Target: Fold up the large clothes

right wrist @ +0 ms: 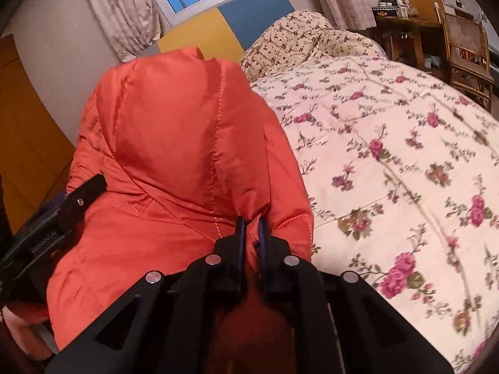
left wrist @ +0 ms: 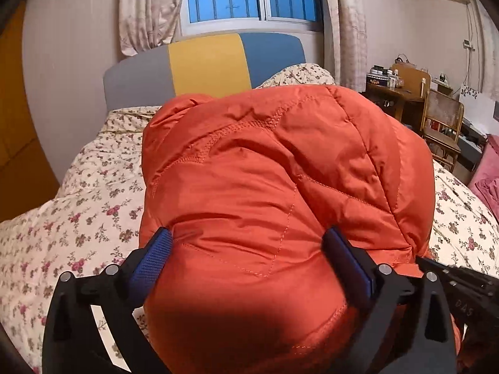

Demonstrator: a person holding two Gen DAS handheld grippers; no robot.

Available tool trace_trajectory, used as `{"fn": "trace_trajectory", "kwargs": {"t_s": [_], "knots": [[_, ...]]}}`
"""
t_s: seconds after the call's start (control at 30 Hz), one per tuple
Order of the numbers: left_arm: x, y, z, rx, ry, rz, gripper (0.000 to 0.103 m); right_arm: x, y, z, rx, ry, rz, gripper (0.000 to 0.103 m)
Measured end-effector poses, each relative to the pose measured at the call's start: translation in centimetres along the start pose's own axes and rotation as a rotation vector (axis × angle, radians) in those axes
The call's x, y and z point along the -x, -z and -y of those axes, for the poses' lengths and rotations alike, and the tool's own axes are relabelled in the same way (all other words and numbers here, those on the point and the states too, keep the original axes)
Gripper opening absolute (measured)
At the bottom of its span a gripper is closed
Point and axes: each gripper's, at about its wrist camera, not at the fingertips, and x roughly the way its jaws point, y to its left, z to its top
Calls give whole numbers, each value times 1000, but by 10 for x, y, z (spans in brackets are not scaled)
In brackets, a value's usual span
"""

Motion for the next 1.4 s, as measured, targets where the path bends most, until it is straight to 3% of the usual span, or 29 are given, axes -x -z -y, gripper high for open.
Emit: {"fn": "trace_trajectory", "kwargs": {"t_s": [0.1,0.2,0.3,0.47,0.6,0.93,1.4], "knots": [[6,-3,-7,6,25,-4,97,22,-6,-1,-13,-10,38,17],[15,-9,-14,22,30,17,97,53,-18,-10,-15,-17,129,19],[19,-22,-15,27,21,42,97,63,-41,-32,31,-58,159,19],[2,-42,-18,55,-18,-1,97,37,-88,-73,104,-119,129,18],[-12,-52,-23,87,-57,-38,97,-6,-112,-86,119,-86,65,18],[-38,-49,-25,144,-58,-98,100,-55,-97,-59,106,-44,21,14],[-74,-41,-15,118,-75,-135,100,-99,-92,-33,46,-35,-39,14]]}}
